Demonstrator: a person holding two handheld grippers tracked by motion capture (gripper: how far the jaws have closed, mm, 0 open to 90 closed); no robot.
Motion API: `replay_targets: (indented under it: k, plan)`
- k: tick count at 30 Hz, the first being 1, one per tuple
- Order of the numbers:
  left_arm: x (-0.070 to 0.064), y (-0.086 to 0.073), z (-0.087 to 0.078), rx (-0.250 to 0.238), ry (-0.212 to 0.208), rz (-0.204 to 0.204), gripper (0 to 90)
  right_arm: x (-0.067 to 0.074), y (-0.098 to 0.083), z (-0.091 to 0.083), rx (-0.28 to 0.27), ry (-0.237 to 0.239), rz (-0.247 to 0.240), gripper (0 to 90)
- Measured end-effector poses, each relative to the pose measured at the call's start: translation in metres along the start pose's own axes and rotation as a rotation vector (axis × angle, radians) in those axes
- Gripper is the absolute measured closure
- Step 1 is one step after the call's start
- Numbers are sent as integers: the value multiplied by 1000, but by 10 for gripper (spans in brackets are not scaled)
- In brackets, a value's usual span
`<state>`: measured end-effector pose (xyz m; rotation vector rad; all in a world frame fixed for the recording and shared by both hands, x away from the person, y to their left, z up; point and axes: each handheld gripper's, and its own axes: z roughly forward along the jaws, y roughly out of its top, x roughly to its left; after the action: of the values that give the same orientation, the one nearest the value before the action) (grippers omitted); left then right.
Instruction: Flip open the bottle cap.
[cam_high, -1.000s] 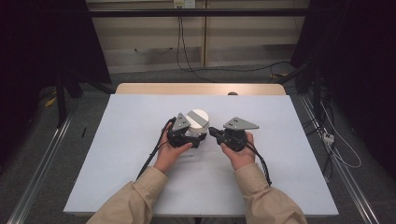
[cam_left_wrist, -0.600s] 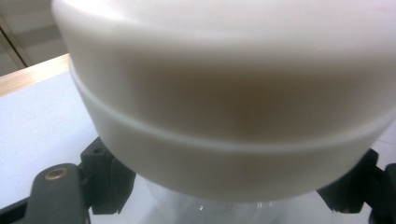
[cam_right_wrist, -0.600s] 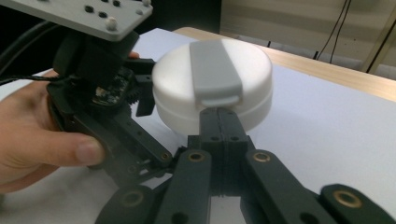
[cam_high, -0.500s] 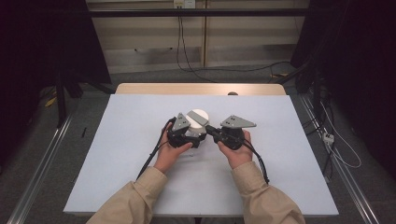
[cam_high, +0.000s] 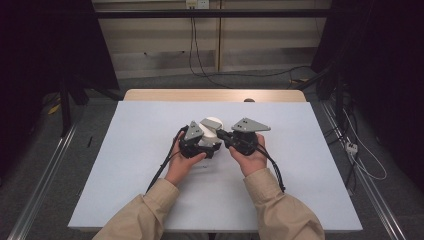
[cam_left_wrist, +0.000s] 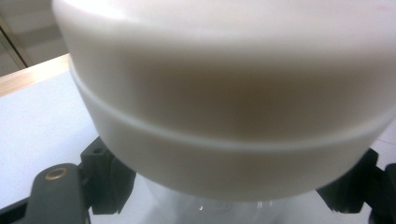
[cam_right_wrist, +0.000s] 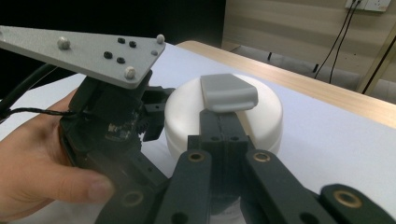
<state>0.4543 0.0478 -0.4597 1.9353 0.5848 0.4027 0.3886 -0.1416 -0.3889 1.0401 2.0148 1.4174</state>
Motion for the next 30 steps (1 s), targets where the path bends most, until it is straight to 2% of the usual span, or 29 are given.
replay_targets:
  k: [30]
  plan:
    - [-1, 0, 0, -5, -7, -11, 188, -1, 20, 16, -14, -19, -6, 900]
